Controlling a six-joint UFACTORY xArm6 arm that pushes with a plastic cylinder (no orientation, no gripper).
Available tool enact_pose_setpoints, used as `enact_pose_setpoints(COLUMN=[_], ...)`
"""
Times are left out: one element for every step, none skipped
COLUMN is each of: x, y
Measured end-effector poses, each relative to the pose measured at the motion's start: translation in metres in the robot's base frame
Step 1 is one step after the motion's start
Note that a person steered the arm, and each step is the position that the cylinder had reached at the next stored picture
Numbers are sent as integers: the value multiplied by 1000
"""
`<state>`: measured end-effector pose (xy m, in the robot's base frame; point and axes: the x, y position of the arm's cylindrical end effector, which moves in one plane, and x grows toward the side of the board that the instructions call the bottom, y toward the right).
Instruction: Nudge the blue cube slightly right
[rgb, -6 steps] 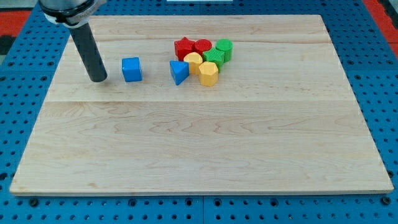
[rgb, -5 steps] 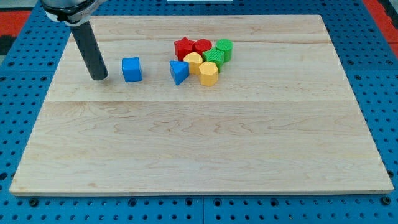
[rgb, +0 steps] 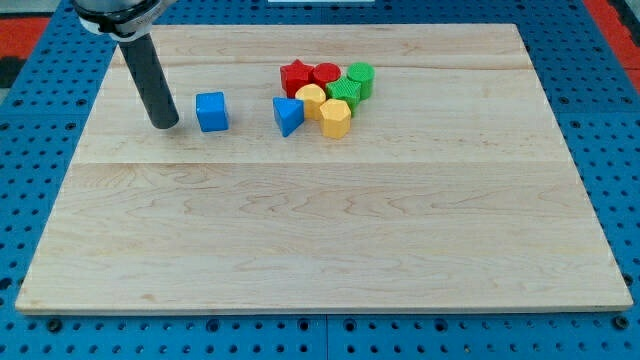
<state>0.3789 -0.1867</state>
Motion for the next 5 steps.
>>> enact_pose_setpoints(x=[2, 2, -1, -9, -20], y=[16, 31, 40, 28, -9])
